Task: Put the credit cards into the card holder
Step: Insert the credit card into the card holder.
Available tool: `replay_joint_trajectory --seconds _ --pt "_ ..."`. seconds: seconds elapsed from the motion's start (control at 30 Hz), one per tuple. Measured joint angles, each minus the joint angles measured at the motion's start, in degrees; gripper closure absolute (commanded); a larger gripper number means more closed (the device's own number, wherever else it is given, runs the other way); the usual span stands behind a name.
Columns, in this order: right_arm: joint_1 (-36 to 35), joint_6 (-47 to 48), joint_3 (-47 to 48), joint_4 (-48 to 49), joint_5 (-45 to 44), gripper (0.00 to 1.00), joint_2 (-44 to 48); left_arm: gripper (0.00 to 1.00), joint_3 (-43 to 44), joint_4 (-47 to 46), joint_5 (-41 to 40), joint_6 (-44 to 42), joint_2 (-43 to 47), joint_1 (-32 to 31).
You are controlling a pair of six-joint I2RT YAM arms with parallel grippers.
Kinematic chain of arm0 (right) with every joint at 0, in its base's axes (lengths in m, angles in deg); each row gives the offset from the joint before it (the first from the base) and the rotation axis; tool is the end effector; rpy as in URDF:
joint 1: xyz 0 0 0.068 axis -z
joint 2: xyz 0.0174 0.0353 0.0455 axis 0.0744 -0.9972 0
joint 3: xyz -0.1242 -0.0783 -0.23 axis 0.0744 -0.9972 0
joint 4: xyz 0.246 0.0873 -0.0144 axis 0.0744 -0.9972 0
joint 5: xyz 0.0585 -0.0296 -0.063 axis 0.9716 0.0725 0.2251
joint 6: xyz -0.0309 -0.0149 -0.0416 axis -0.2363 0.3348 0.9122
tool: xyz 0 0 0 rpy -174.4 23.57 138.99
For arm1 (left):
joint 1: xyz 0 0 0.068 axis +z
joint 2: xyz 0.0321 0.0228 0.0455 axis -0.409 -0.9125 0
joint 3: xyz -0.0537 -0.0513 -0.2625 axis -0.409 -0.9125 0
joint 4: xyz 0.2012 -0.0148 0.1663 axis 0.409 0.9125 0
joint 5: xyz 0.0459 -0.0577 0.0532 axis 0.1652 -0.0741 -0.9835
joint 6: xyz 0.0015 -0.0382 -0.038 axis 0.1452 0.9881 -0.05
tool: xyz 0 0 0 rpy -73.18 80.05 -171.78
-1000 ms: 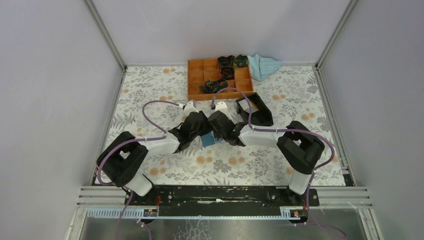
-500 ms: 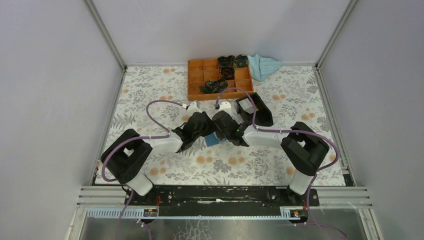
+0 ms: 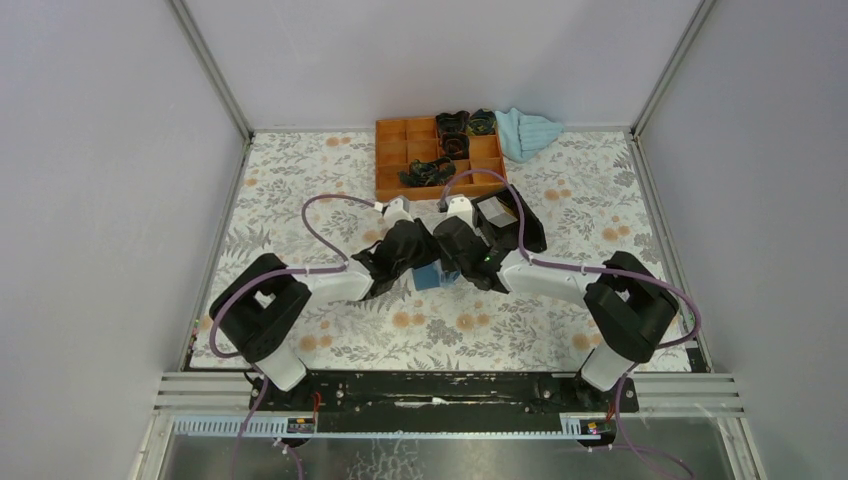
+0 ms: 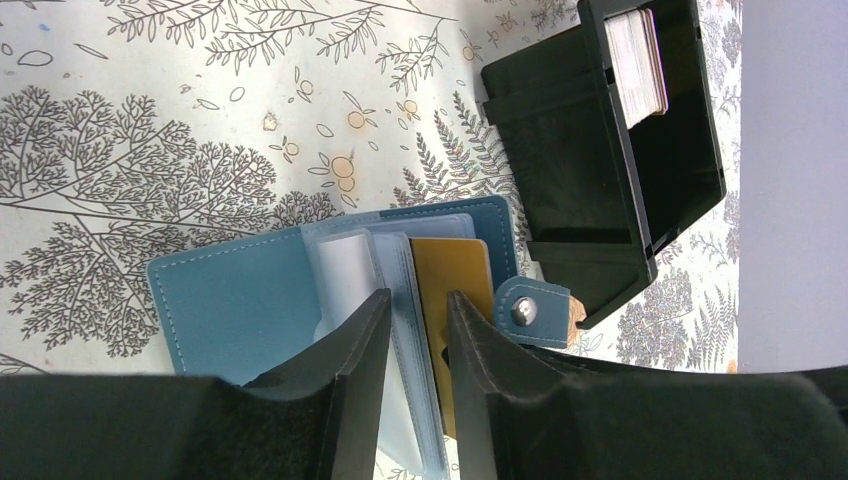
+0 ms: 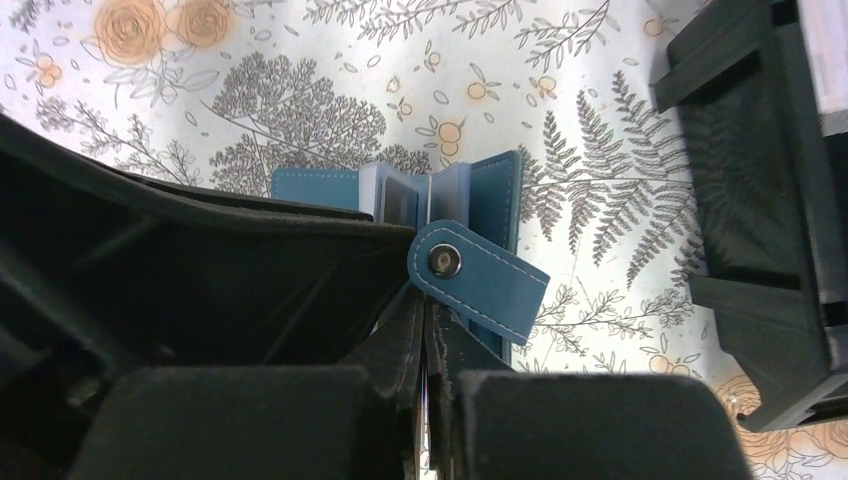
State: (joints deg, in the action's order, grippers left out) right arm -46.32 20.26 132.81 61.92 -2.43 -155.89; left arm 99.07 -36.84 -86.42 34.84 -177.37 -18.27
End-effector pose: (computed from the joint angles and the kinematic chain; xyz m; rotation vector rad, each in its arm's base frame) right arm 0.2359 0.2649 0.1985 -0.2948 2.1702 0.2872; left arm 0.2492 -0.2172 0.1689 -0.3638 2.1677 -0.7688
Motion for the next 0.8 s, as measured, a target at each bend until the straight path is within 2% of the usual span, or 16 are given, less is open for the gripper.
replay_joint_trajectory --seconds 0.8 --pt "3.28 0.92 -3.43 -0.13 -0.48 1.00 4.85 0.66 3.82 0.09 -0.20 -0.07 -3.13 -1.86"
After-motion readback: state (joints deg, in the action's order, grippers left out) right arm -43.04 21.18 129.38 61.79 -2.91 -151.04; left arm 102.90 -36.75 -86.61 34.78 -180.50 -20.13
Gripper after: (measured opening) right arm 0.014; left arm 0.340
